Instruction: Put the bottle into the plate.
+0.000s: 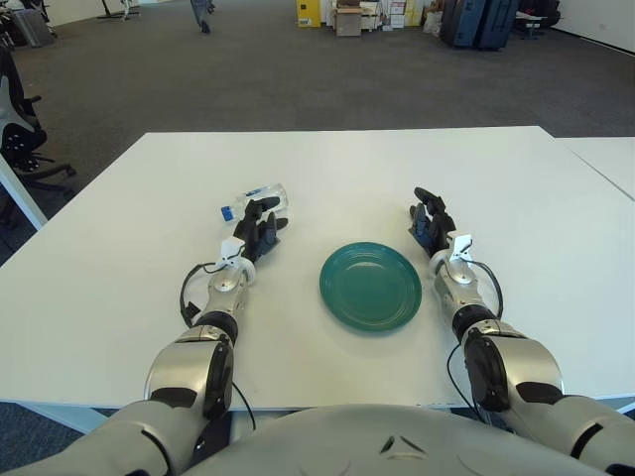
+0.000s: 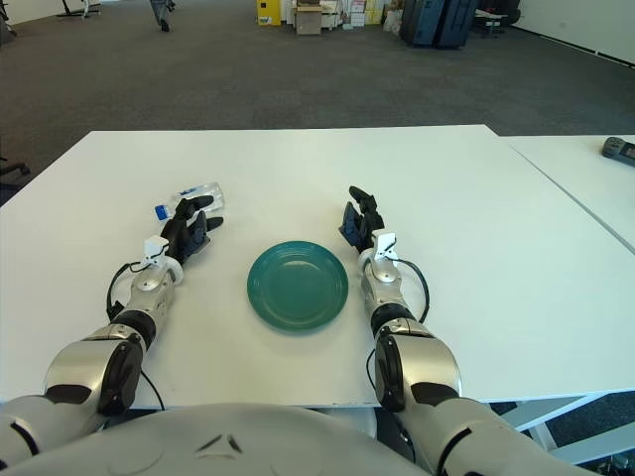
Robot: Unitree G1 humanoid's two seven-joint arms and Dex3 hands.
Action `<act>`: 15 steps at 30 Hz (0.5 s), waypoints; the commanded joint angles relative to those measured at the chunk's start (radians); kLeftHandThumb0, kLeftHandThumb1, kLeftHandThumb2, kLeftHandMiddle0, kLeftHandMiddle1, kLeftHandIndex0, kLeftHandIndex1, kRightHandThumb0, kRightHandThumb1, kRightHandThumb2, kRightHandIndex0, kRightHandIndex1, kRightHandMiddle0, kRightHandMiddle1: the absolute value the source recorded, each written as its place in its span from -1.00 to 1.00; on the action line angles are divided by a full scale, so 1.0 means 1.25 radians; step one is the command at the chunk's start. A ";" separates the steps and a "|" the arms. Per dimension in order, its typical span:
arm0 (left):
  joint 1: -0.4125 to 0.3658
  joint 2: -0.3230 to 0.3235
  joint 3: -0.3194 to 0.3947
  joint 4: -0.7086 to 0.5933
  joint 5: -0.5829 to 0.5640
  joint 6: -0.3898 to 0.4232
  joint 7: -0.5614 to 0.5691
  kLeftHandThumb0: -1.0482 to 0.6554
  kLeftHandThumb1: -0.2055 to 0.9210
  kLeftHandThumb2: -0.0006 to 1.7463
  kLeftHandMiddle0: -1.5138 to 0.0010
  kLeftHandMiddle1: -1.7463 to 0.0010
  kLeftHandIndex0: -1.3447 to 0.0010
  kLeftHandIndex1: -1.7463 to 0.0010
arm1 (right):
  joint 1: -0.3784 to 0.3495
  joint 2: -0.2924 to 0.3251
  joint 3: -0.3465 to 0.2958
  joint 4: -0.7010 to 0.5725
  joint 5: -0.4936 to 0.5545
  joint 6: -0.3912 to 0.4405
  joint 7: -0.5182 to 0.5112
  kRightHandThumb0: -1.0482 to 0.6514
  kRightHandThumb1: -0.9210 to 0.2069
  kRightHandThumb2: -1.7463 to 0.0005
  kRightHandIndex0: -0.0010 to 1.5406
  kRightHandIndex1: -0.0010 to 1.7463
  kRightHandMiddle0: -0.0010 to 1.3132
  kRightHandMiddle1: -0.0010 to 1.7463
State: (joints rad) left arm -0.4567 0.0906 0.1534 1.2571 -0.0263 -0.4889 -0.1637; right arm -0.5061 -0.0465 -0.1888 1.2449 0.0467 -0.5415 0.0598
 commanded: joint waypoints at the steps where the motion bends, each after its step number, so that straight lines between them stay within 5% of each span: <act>1: 0.020 0.003 -0.002 0.020 0.006 0.029 -0.005 -0.69 1.00 -0.06 0.44 0.16 0.84 -0.27 | 0.041 0.008 -0.003 0.038 -0.002 0.056 -0.009 -0.62 -1.00 0.04 -0.67 -1.00 -1.00 -0.28; 7: 0.012 0.005 -0.002 -0.004 0.001 0.014 -0.017 -0.66 1.00 -0.06 0.43 0.16 0.84 -0.28 | 0.043 0.007 -0.004 0.037 -0.002 0.057 -0.013 -0.62 -1.00 0.04 -0.67 -1.00 -1.00 -0.28; 15: 0.021 0.010 0.001 -0.164 -0.031 -0.008 -0.054 -0.58 1.00 -0.13 0.39 0.16 0.80 -0.29 | 0.044 0.007 -0.003 0.035 -0.003 0.051 -0.016 -0.58 -1.00 0.05 -0.69 -1.00 -1.00 -0.29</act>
State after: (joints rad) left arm -0.4365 0.0961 0.1551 1.1028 -0.0539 -0.5014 -0.2187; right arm -0.5068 -0.0471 -0.1894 1.2437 0.0467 -0.5417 0.0498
